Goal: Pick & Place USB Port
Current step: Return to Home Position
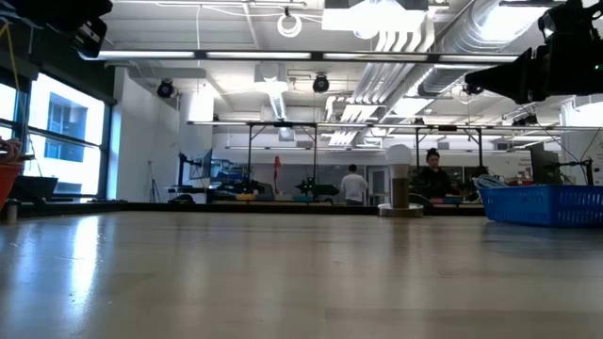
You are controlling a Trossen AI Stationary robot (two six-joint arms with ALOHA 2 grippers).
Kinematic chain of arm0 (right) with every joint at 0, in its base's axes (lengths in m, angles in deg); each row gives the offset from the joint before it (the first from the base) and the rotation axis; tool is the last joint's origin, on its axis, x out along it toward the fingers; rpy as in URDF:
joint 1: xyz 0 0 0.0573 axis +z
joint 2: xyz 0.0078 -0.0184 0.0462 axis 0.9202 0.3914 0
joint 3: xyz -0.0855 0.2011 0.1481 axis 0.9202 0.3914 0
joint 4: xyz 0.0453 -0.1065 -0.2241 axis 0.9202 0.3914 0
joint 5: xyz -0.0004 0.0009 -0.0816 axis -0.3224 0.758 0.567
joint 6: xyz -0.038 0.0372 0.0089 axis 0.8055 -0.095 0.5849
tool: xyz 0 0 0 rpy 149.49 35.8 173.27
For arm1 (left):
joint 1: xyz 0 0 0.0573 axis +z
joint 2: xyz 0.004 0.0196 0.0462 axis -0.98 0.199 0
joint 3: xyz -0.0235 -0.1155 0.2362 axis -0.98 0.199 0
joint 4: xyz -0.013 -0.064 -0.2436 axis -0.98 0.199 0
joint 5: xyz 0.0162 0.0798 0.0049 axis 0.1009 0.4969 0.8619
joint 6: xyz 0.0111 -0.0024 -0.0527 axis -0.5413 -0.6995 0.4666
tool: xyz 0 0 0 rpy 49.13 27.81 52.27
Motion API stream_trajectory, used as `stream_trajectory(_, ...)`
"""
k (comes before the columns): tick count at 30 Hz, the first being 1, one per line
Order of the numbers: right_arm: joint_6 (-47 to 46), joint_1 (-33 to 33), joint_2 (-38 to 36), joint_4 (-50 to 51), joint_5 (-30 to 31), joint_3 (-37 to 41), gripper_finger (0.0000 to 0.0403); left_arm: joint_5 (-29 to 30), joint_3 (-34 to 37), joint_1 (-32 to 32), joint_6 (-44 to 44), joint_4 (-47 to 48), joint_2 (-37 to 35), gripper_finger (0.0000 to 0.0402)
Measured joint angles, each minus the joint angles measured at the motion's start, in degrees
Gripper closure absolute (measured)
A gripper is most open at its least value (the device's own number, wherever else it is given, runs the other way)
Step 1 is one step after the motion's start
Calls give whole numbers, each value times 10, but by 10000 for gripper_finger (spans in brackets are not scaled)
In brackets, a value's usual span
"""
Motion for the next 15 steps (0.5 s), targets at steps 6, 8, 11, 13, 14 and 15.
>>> stream_trajectory(6,0,0,0,0,0,0,403,-34,0,0,-18,-2,0,402)
stream_trajectory(8,0,0,0,0,0,0,403,-59,0,0,-32,-8,0,402)
stream_trajectory(11,0,0,0,0,0,0,403,-86,0,0,-46,-12,0,401)
stream_trajectory(13,0,0,0,0,0,0,403,-93,0,0,-46,-13,0,401)
stream_trajectory(14,0,0,0,0,0,0,403,-95,0,0,-46,-13,0,402)
stream_trajectory(15,0,0,0,0,0,0,403,-95,0,0,-45,-13,0,401)
